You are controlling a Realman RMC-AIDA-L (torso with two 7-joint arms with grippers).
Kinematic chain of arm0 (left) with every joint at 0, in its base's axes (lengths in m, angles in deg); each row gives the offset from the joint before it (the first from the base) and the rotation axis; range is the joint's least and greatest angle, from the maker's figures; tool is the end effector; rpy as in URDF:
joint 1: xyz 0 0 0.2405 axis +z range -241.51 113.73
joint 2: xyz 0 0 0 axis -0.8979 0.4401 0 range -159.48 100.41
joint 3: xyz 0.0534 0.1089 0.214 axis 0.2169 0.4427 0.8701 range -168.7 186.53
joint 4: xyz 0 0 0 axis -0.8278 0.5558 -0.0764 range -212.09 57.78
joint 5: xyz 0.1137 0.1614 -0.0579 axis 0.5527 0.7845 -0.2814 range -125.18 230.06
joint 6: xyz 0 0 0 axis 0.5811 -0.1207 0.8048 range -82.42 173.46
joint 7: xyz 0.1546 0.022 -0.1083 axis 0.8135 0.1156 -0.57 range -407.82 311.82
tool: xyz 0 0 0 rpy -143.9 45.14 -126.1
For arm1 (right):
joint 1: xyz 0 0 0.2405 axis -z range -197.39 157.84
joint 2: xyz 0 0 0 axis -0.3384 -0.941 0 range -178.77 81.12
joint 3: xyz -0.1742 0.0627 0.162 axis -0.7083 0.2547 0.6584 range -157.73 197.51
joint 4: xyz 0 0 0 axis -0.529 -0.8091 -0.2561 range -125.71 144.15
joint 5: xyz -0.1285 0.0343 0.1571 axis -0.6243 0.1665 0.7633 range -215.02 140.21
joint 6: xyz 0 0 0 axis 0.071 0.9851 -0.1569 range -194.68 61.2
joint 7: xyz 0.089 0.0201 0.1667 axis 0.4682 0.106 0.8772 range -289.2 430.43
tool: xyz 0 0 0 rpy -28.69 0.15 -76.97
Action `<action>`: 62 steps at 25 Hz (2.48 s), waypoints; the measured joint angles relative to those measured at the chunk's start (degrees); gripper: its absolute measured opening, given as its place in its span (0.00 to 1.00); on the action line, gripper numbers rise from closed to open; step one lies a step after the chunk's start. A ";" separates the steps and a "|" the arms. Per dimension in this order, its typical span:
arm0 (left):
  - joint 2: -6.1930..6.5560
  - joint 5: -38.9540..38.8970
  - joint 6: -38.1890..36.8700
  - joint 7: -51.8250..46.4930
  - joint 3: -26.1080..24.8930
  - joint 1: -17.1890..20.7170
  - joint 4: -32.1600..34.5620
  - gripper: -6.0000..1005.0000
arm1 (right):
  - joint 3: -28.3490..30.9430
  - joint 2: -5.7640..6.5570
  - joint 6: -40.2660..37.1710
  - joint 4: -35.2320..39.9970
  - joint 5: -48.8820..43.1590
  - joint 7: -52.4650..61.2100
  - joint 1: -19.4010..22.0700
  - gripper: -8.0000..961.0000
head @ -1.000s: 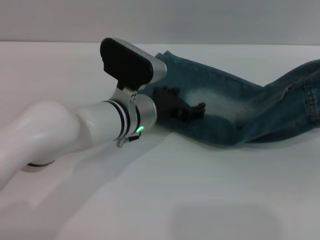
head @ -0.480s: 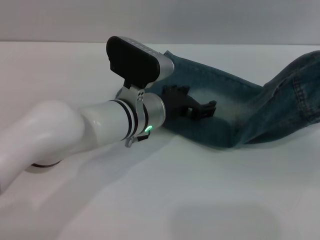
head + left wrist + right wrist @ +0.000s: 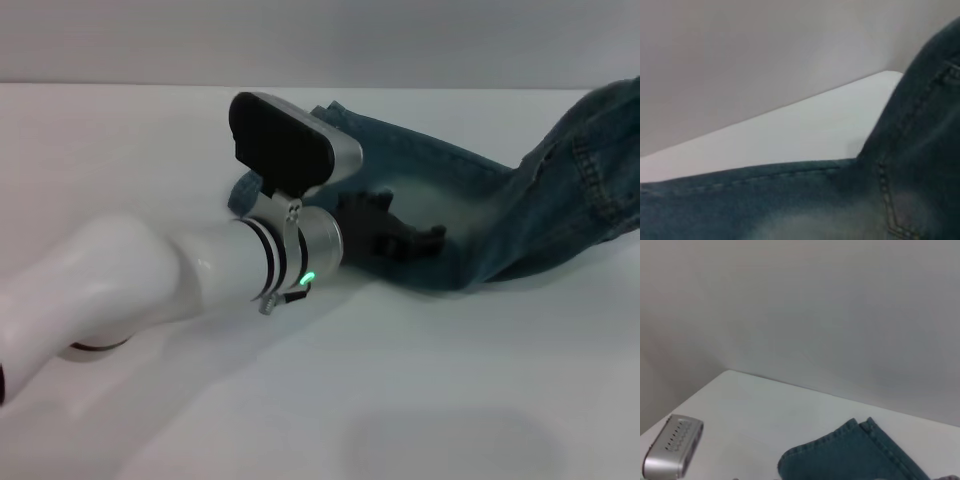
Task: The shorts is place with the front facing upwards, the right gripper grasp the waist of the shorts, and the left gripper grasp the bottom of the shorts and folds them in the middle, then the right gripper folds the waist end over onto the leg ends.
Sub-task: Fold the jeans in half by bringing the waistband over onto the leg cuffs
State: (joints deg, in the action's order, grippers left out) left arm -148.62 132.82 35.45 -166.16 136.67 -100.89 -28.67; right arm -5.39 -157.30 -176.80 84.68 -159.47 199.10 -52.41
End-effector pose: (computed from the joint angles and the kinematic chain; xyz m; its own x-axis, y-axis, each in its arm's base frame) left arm -0.1400 0.3753 -0.1856 0.8314 0.4182 0.3660 0.5485 -0.7231 -0.4198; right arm 0.2081 0.3528 0.1574 0.6589 -0.5755 -0.4844 -0.7334 -0.6346 -0.2437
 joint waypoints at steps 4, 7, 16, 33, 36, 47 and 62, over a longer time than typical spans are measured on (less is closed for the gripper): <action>0.00 -0.71 0.03 -0.03 0.91 0.02 0.36 0.81 | -1.19 0.38 0.03 -2.17 -0.04 0.24 -1.33 0.02; 0.00 -1.36 -0.06 -0.01 1.35 0.08 0.63 0.81 | -1.97 0.64 0.41 -3.75 -0.04 0.25 -2.34 0.02; 0.00 -3.12 -0.48 0.35 3.27 0.09 1.30 0.81 | -3.49 1.31 1.92 -8.55 -0.04 -0.08 -6.07 0.02; 0.00 -6.81 -1.98 0.51 6.62 0.97 2.85 0.81 | -8.40 1.44 5.98 -14.48 0.16 -0.80 -9.78 0.02; 0.00 -6.95 -2.36 0.53 6.81 0.99 3.03 0.81 | -8.39 1.35 6.11 -14.65 0.23 -0.81 -10.31 0.02; 0.00 -7.53 -3.20 0.56 7.77 1.22 4.22 0.81 | -8.88 1.17 6.19 -15.86 0.29 -0.86 -11.41 0.02; -0.01 -9.88 -3.19 0.56 10.62 1.29 6.59 0.81 | -10.74 1.33 6.54 -16.28 0.12 -0.92 -12.37 0.02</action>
State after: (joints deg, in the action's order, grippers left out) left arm -148.63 122.94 32.26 -165.60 147.29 -99.60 -22.08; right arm -16.14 -155.97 -170.26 68.40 -159.35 198.17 -64.78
